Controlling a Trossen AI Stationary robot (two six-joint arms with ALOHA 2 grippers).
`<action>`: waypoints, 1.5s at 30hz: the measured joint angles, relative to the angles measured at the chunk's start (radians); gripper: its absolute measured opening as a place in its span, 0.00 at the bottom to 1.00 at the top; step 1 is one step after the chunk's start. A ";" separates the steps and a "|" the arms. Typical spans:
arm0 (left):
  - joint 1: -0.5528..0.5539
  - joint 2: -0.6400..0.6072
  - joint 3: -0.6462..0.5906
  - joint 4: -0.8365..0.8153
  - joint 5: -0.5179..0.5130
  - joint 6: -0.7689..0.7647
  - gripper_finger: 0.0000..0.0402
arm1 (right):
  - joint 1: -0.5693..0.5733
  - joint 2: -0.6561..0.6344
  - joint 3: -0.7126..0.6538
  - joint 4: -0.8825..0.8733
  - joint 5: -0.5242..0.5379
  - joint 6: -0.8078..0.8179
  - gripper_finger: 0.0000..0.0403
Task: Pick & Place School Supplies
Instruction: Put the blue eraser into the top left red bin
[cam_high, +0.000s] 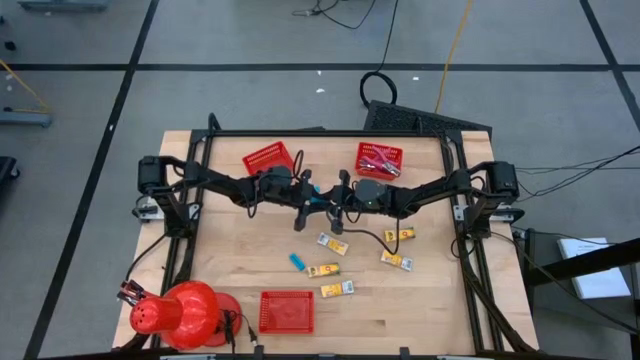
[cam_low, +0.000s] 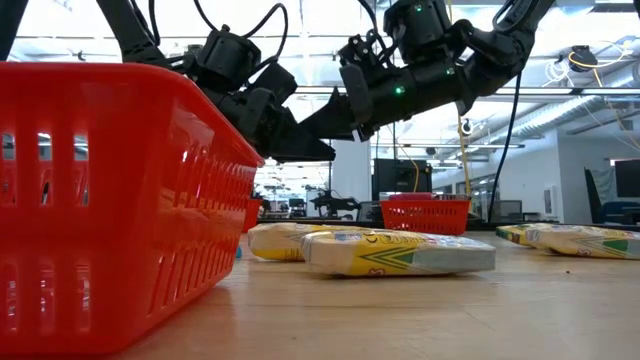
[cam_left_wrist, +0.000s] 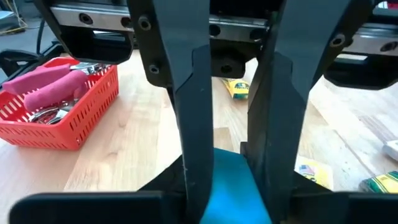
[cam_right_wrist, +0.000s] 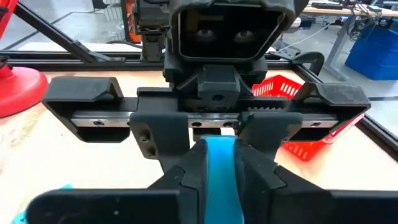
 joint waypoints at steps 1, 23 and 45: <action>0.000 0.000 0.000 0.000 0.001 0.001 0.24 | 0.000 0.000 0.000 0.000 0.000 0.005 0.14; 0.035 -0.003 0.002 -0.057 -0.009 0.006 0.20 | 0.001 -0.015 -0.003 0.001 0.004 -0.056 0.42; 0.146 -0.026 0.002 -0.150 -0.001 -0.005 0.20 | 0.050 -0.217 -0.002 -0.197 0.040 -0.092 0.63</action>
